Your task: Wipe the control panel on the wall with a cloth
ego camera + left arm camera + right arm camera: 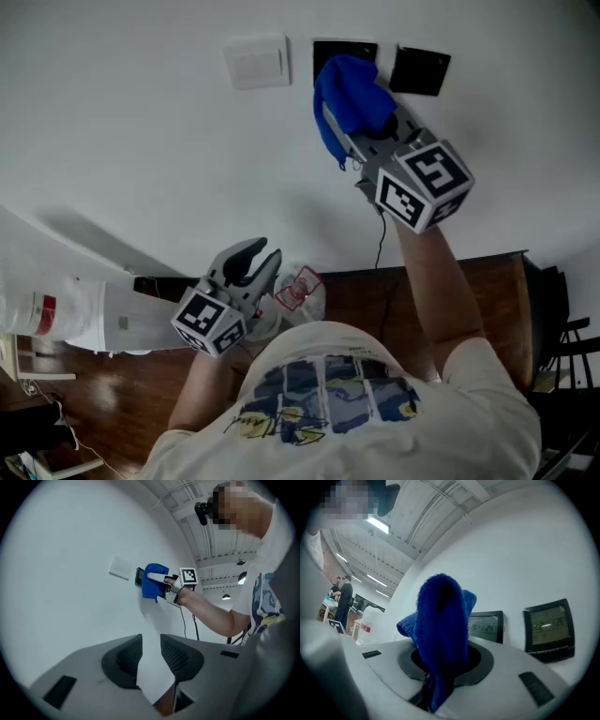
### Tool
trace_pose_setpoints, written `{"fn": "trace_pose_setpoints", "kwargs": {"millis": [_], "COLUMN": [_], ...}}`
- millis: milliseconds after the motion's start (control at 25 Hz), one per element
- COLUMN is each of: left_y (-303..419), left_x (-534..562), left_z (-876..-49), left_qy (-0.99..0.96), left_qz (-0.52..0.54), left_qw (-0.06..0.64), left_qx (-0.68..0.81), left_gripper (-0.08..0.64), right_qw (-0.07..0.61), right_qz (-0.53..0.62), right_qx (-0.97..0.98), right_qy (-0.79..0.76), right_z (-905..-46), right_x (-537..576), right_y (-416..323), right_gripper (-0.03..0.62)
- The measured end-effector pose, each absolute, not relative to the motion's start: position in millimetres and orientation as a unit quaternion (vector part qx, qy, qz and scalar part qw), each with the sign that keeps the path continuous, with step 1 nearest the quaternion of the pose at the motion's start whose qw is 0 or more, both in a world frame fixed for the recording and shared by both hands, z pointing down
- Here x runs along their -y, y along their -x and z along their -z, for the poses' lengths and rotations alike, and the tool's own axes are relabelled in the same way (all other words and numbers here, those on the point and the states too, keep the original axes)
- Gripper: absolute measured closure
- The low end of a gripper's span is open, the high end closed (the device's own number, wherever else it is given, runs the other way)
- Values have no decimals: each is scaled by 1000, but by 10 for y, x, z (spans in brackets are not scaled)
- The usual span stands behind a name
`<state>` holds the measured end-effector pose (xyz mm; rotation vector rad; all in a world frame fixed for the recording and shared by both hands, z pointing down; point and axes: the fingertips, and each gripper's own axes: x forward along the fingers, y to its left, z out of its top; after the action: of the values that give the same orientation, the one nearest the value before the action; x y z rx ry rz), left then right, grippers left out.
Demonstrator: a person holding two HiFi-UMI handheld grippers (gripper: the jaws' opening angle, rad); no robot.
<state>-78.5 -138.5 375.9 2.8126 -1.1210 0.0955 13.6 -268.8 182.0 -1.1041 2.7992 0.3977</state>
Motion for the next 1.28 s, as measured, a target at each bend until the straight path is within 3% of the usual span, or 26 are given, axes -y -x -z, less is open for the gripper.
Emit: {"fn": "trace_pose_setpoints", "kwargs": {"millis": [760,1280], "left_y": [872,843], "left_x": [1348,1402], "left_z": [-3788,-3788], "left_qy": [-930,-933], "left_qz": [-28,-27], "left_qw": [61,65], "left_qx": [361,354], "left_gripper": [463,463], "right_qw": [23,3], "right_qz": [-151,-148], "right_qx": [-908,-893], "right_qy": [389,425], "right_z": [-1658,-1717], "right_x": [2955,3142], "right_y": [73,-239], "right_gripper": [503,503]}}
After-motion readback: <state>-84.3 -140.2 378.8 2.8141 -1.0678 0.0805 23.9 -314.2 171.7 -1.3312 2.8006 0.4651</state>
